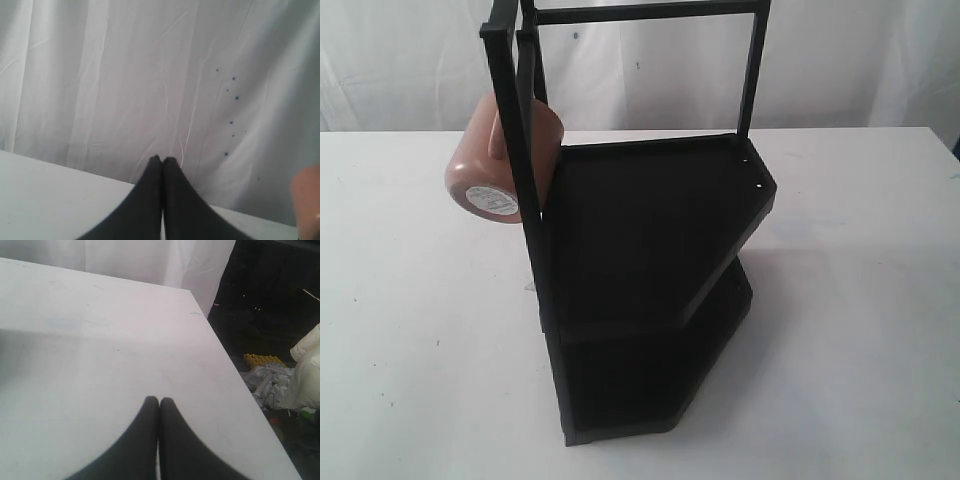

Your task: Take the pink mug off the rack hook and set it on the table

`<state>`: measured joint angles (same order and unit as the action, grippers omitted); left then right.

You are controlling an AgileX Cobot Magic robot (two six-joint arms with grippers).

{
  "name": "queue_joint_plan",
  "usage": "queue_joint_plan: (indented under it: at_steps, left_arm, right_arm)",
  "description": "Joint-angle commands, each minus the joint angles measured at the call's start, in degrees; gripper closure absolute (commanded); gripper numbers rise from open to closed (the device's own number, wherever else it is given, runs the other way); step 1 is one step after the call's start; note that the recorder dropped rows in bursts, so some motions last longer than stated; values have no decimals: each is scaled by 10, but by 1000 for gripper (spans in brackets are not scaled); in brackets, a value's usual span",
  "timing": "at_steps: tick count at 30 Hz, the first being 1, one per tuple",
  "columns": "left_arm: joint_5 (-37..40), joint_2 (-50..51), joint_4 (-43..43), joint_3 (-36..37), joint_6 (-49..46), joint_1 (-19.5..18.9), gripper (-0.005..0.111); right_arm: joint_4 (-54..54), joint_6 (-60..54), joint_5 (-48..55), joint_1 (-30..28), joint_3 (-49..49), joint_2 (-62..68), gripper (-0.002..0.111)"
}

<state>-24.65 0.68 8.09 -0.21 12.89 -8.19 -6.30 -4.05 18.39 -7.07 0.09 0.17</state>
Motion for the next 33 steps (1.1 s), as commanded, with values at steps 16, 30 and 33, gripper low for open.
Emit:
queue_joint_plan:
  at_steps: [16,30,33]
  left_arm:
    - [221,196,50,-58,-41,3,107]
    - [592,439,18,-302,-200,3,107]
    - [682,485,37,-355,-217,3,107]
  right_arm:
    - [2,0,-5,-3,-1,-2,108]
    - [2,0,-5,-3,-1,-2,108]
    - [2,0,-5,-3,-1,-2,108]
